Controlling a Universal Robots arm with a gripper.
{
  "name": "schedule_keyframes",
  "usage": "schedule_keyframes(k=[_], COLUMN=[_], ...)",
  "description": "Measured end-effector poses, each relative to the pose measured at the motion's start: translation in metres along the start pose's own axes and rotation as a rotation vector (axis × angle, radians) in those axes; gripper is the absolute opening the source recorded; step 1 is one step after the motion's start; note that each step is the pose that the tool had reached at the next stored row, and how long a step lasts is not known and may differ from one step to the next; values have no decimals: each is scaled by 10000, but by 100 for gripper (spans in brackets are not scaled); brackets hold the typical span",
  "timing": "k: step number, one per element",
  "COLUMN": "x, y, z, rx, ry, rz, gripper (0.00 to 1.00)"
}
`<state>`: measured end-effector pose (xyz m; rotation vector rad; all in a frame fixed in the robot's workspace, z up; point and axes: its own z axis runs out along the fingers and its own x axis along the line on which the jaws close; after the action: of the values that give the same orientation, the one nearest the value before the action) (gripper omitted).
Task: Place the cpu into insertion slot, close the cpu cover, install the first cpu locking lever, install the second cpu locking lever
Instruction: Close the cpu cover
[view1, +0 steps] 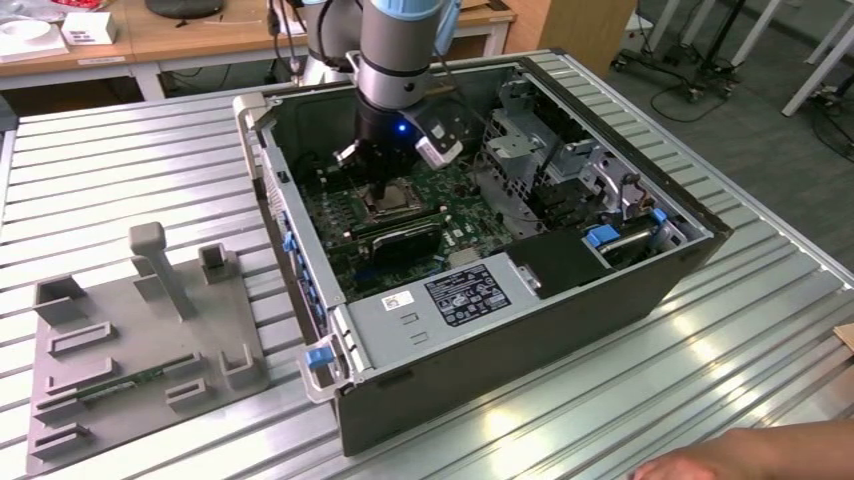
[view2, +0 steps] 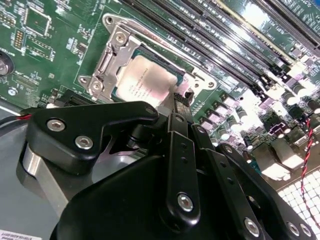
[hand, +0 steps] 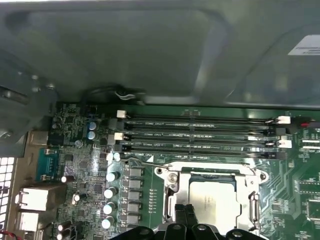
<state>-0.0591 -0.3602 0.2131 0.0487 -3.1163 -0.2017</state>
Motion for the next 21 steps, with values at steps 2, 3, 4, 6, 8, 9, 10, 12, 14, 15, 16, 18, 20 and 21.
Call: schedule_keyframes(k=[2, 3, 4, 6, 8, 9, 10, 12, 14, 15, 16, 18, 20, 21], x=[39, 59, 70, 78, 78, 78, 79, 78, 77, 77, 76, 76, 76, 76], y=[-1, -1, -1, -2, -3, 0, 6, 22, 36, 40, 42, 41, 38, 37], z=[12, 17, 22, 35, 38, 41, 43, 48, 52, 53, 56, 66, 83, 93], rx=[0, -1, 0, -2, 1, 0, -1, -1, -1, -1, -2, -2, -1, -1], ry=[1, 1, 1, 1, 3, 2, 1, 2, 1, 2, 1, 1, 2, 2], rz=[-2, -3, -2, -4, -9, -8, -6, -7, -7, -7, -8, -8, -8, -7], gripper=[10, 10, 10, 10, 10, 10, 10, 10, 10, 10, 10, 10, 10, 10])
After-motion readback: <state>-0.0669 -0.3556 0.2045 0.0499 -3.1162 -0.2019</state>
